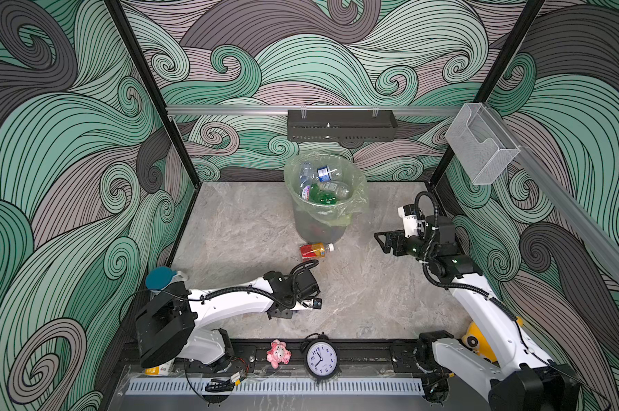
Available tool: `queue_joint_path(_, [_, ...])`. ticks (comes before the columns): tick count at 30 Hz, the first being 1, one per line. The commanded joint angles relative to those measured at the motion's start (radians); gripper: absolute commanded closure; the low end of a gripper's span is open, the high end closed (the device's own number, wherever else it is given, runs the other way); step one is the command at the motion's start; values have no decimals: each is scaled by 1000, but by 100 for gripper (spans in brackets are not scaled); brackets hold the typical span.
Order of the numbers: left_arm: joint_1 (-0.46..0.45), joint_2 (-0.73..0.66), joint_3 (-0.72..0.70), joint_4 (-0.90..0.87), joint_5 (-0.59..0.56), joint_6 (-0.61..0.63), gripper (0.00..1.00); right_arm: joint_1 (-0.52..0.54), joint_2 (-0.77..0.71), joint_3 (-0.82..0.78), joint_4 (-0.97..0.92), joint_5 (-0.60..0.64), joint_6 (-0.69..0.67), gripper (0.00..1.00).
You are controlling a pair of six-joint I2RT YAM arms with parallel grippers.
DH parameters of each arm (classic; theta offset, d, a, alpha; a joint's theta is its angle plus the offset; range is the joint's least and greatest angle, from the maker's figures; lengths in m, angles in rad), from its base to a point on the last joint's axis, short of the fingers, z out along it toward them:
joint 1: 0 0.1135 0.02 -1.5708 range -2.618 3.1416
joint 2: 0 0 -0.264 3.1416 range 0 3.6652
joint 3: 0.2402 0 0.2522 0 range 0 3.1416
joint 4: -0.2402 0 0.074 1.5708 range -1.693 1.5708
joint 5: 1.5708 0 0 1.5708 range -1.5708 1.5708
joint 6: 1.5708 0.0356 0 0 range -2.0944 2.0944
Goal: Throw the plastic bottles in the bin
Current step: Pick up the plastic bottle from the bottom-center of the table.
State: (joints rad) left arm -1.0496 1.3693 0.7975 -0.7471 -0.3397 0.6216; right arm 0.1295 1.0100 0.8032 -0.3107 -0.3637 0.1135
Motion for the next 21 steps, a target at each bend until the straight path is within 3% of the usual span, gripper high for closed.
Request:
queue_joint_path(1, [8, -48, 31, 41, -35, -103, 44, -4, -4, 6, -7, -5, 8, 12])
queue_joint_path(13, [122, -351, 19, 214, 3, -294, 43, -3, 25, 24, -8, -15, 38, 14])
queue_joint_path(21, [271, -500, 61, 288, 83, -404, 42, 0, 41, 43, -36, -11, 35, 15])
